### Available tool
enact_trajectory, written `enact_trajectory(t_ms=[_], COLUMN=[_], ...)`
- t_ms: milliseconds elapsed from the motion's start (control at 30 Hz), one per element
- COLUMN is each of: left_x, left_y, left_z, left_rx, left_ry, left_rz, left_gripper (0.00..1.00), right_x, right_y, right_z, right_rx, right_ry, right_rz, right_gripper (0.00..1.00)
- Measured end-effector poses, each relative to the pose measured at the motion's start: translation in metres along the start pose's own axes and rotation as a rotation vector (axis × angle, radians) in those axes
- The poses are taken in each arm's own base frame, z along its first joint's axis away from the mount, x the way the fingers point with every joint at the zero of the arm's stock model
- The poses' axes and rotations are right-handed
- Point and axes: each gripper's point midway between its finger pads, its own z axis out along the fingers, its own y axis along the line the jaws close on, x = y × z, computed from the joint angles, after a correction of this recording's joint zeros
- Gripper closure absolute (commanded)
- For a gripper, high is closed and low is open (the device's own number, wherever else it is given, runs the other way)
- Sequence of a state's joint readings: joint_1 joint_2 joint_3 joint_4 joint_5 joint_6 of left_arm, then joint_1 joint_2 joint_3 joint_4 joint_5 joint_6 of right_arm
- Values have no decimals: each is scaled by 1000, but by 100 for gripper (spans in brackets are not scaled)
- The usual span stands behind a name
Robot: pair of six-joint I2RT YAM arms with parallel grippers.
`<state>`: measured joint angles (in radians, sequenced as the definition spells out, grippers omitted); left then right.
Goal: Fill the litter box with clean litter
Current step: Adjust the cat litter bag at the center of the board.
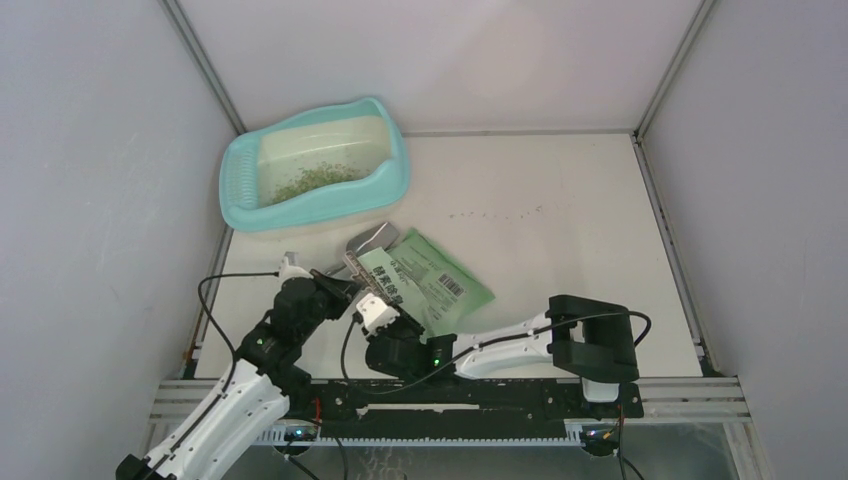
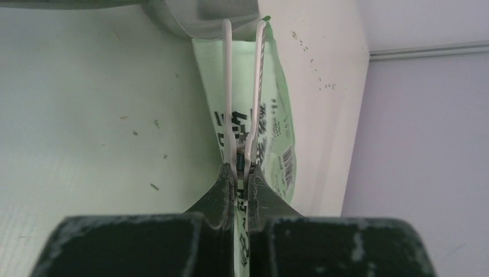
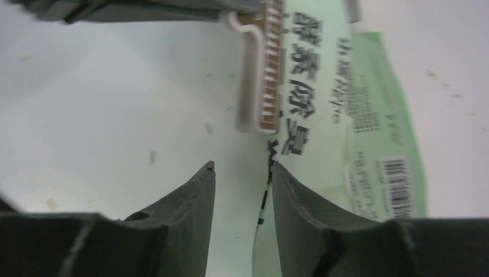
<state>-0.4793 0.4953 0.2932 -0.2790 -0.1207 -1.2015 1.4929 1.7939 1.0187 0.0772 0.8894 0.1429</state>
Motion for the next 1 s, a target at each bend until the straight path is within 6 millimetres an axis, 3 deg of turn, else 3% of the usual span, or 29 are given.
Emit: enact_trajectory(t_ms=[167,300,400,500,633,733,833,1000], left_x=[0,0,-1,-2,1,6,11,13], left_y=[12,17,18,18,25,38,49,49], left_z=[0,0,-2,-6,-5,-2,0,-1], left_rx=[-42,-55,-56,-47,-52,-78,-101,-90], left_ry=[-8,-15,-19,-28,-26,-14,-6,-5], left_rz=[11,12,12,11,9,7,5,-16], left_gripper=[97,97,97,97,97,97,97,98], right_x=[4,-1,-18,-33,-20,0,18,27], right_y=[30,24,-8,-55,-91,-89,-74,-57], right_z=[-11,-32,-39,-26,-3,0,-9,-22], right_rx=[-201,-338,-381,-346,-307,-329,-395,-476], right_ry=[50,94,95,93,158,227,282,317], right_rz=[2,45,146,269,354,354,337,332], right_gripper=[50,51,51,51,52,52,52,51])
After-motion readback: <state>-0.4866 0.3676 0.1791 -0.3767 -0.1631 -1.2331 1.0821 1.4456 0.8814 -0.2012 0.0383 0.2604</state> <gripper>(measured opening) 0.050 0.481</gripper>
